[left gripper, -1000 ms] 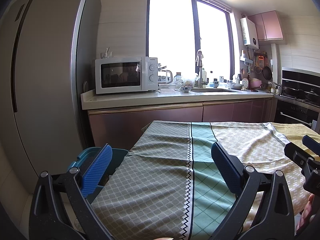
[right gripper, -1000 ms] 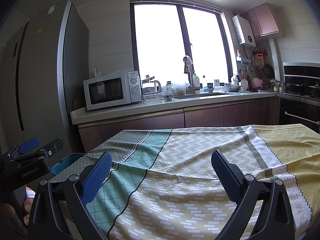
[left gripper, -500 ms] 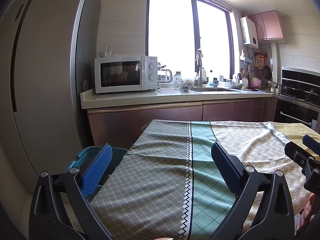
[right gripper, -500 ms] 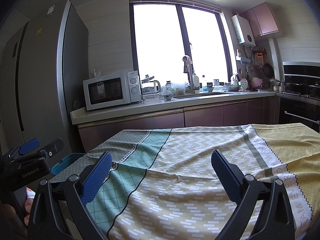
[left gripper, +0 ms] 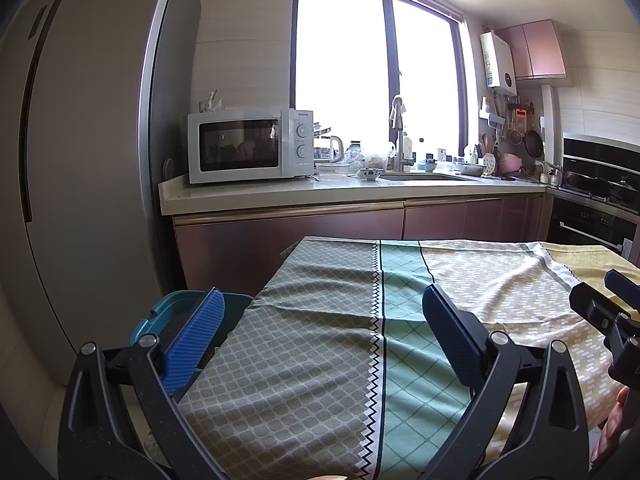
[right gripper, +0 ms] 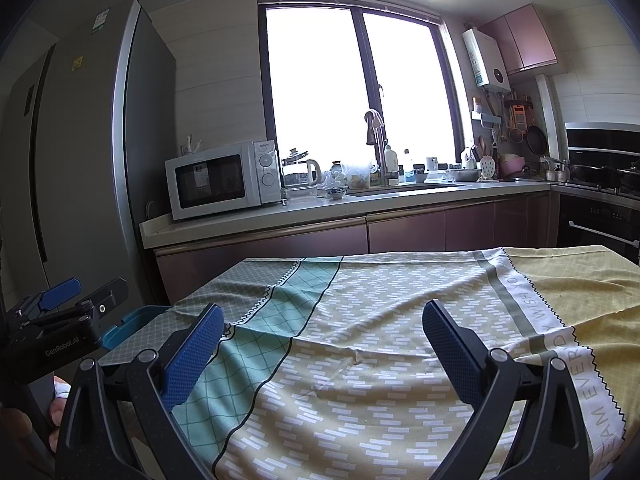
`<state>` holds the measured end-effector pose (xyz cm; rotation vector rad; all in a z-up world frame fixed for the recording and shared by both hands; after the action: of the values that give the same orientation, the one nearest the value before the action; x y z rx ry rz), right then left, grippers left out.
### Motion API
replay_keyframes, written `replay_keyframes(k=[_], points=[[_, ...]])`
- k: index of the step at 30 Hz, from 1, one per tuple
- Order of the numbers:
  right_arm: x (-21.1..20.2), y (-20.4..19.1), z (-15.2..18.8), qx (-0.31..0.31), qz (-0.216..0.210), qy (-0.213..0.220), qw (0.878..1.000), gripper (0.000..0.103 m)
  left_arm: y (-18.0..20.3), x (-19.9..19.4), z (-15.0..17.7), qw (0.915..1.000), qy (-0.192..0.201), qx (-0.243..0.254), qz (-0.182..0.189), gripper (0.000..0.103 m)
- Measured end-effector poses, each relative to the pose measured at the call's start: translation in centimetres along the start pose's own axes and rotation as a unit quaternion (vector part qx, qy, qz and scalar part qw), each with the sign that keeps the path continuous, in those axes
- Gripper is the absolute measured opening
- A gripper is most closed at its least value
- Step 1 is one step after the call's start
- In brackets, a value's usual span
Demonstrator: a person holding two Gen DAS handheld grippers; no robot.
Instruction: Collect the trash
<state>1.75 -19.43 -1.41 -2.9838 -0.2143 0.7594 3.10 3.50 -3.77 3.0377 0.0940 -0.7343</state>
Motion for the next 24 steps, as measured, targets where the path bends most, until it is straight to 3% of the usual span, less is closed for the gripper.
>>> replay_keyframes(k=[18, 21, 24], points=[[0.4, 0.3, 0.1, 0.009, 0.003, -0.006, 1.0, 0.096, 0.5, 0.8, 0.5, 0.9999, -0.009, 0.003, -0.007, 0.097], [0.7, 0.7, 0.1, 0.01, 0.005, -0.009, 1.0, 0.096, 1.1, 1.6, 0.6, 0.9995, -0.025, 0.016, -0.009, 0.097], [1.2, 1.8, 0.0, 0.015, 0.005, -0.023, 1.0, 0.096, 1.8, 4.0, 0.9, 0.9975, -0.067, 0.023, 0.003, 0.097]])
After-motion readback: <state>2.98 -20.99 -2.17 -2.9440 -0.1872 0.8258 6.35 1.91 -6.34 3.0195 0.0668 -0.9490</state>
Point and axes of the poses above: each gripper's, at about its wrist camera, not at the fingertips, and x roughly the way its jaws point, y to its right, z to its underside, the point moved 9 cm from there along x, roughly the way its jaws point, and after that the axes turned 12 degrees about -y, right-handed, at the moved point
